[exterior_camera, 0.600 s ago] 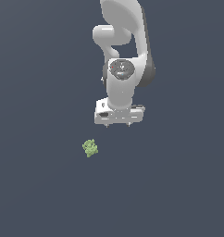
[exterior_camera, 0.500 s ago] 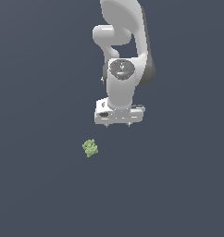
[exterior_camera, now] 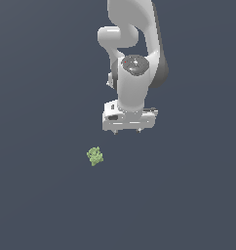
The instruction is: Pick up the object and move it to a goal position.
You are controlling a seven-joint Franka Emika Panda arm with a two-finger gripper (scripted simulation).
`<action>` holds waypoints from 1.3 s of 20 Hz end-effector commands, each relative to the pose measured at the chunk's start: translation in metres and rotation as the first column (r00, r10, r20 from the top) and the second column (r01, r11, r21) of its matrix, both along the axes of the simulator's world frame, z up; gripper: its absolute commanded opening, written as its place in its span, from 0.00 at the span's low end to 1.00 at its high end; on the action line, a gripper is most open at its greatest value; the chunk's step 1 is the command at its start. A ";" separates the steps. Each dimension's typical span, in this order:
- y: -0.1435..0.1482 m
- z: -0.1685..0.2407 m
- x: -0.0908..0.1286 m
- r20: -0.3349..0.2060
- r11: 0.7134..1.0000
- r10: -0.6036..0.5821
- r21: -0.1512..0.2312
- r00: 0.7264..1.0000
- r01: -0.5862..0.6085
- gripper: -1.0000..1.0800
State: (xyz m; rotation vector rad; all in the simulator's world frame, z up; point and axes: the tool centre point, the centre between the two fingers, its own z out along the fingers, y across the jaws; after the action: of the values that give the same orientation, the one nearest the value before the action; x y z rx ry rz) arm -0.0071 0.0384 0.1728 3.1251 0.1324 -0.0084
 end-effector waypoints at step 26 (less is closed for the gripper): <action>-0.092 -0.050 0.036 0.001 0.964 0.267 0.009 0.964 -0.267 0.96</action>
State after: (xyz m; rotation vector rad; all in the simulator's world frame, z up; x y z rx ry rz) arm 0.0265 -0.0446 0.1279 3.0929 0.5126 -0.0067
